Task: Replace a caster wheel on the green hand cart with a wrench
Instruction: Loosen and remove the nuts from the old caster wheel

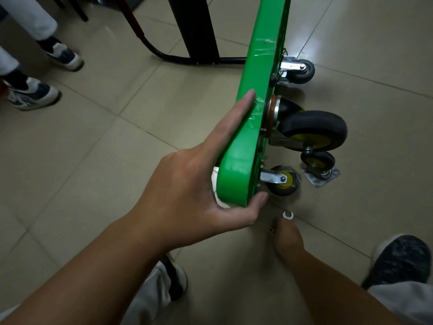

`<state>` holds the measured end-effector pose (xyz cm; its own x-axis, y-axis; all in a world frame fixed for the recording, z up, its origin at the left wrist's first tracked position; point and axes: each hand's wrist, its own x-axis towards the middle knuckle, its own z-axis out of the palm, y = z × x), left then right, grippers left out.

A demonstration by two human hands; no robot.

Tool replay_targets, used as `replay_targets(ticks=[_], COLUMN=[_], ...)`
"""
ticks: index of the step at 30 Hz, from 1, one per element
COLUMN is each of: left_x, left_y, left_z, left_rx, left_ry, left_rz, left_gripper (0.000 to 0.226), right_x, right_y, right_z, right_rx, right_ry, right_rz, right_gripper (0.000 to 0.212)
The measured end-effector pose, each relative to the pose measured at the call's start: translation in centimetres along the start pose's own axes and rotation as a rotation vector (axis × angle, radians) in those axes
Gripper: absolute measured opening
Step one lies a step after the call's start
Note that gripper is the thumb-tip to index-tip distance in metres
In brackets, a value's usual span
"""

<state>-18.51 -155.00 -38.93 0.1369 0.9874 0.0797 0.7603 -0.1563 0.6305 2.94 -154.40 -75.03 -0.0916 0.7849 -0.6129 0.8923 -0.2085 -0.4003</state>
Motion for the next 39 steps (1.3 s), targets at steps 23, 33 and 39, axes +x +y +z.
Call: replay_targets(ticks=[23, 33, 39], left_x=[0.4, 0.3, 0.2], left_y=[0.9, 0.6, 0.8], left_z=[-0.6, -0.7, -0.5], left_rx=[0.008, -0.058, -0.097], left_ry=[-0.036, -0.057, -0.053], left_rz=[-0.09, -0.106, -0.127], left_gripper=[0.104, 0.103, 0.104], right_x=[-2.2, -1.6, -1.2], right_y=[5.3, 5.5, 4.4], right_z=[-1.3, -1.6, -2.9], right_rx=[0.181, 0.204, 0.164], right_ry=[0.12, 0.073, 0.039], right_rz=[0.241, 0.288, 0.209], right_gripper=[0.019, 0.018, 0.015])
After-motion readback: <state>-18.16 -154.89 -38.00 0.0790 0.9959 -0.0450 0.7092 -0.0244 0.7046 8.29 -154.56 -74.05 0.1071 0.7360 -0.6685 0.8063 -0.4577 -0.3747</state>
